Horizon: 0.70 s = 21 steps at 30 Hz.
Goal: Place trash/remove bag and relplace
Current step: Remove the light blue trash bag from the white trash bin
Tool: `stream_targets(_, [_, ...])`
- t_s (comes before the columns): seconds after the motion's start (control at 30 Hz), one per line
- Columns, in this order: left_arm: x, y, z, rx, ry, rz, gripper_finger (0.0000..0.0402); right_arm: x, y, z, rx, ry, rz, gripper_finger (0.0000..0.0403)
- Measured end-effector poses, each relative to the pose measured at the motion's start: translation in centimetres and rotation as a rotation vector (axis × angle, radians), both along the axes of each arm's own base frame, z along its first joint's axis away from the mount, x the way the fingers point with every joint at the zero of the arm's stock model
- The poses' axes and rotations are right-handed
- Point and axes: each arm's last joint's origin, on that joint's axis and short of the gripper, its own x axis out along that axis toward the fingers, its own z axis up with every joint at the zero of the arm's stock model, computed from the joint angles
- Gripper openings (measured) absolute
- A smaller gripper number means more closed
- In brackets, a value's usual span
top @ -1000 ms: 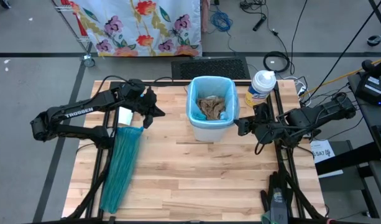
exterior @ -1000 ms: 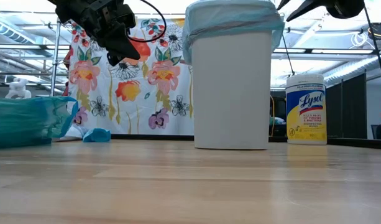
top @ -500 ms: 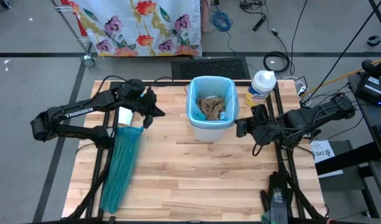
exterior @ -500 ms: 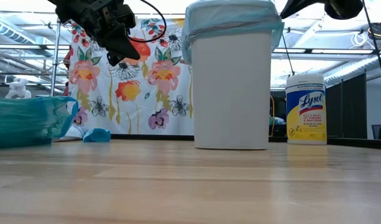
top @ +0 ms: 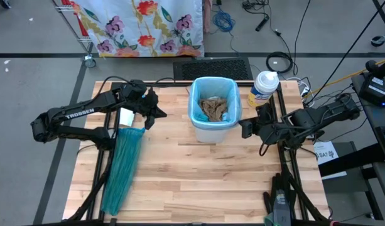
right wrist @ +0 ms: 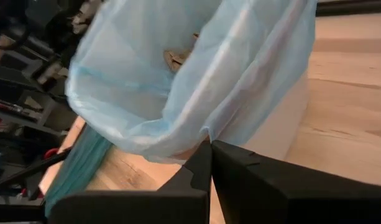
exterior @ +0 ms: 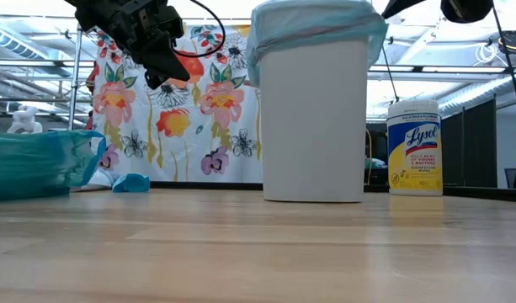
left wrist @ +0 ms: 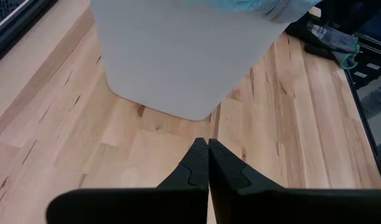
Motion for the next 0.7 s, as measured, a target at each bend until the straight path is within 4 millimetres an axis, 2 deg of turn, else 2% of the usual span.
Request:
stream_targets(0.33, [0.0,0.0,0.0,0.007,-0.002,-0.004,0.0000,1.3,0.1,2.2,-0.114,-0.170,0.104,0.0000])
stream_targets(0.7, [0.2,0.1,0.3,0.020,-0.030,-0.003,0.0000,3.0,-3.1,2.9,-0.270,-0.163,0.026,0.0000])
